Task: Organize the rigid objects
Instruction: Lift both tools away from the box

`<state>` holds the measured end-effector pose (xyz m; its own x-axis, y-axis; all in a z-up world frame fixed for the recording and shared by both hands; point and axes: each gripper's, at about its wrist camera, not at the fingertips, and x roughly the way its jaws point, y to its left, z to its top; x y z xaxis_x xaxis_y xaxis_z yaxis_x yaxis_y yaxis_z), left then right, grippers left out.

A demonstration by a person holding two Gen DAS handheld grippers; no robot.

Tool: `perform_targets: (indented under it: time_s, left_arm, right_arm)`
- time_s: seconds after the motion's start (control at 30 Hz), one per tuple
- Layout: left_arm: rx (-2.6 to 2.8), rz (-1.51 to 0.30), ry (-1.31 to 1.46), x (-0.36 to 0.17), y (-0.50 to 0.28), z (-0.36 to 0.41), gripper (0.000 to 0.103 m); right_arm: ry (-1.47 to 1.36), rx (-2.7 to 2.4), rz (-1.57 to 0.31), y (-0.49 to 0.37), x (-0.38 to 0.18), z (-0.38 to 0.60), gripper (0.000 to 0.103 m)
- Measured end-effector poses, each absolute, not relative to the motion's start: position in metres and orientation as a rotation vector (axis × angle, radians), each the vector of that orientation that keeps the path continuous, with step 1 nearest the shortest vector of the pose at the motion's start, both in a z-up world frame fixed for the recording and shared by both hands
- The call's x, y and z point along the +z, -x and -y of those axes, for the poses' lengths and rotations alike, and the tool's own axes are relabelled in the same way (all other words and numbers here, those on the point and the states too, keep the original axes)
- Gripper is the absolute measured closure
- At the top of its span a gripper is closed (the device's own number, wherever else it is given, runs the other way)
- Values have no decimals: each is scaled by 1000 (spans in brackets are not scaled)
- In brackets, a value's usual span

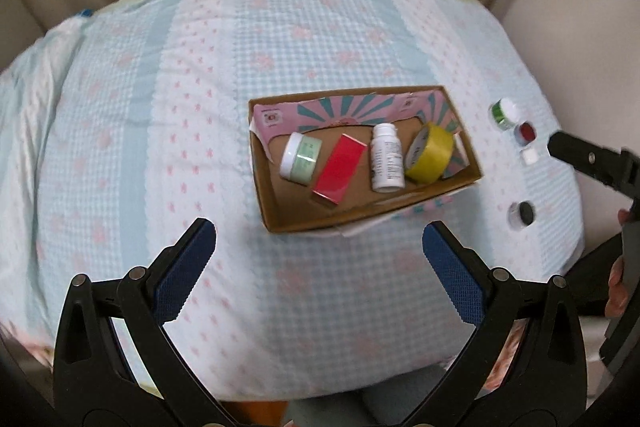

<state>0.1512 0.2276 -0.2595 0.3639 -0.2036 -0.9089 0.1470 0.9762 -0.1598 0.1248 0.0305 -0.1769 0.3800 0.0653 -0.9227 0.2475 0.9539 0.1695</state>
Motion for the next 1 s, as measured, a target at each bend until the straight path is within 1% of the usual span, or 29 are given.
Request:
perform_targets:
  time_s: [0.1, 0.27, 0.43, 0.6, 0.7, 0.8, 1.0]
  left_arm:
    - [-223, -1166, 112, -248, -135, -224, 0]
    - [-196, -1139, 99, -228, -117, -197, 0]
    - [-148, -1073, 109, -201, -99, -152, 0]
    - [-76, -1020, 225, -169, -78, -101, 0]
    - [-32, -943, 214, -154, -66, -63, 0]
    - [1, -913, 223, -151, -55, -29, 0]
    - [6, -914, 186, -162, -35, 34, 0]
  right_arm:
    - [-263, -110, -1162, -110, -156, -23, 0]
    - [-259, -115, -1125, -85, -132, 6, 0]
    - [-223, -92, -1108, -68, -112, 49, 0]
    - [-88, -21, -1092, -56, -91, 104, 0]
    - [-4, 4, -1052, -49, -77, 140, 0]
    - [40, -7, -1046, -49, -73, 176, 0]
    - [0, 13, -1033, -53, -74, 237, 0]
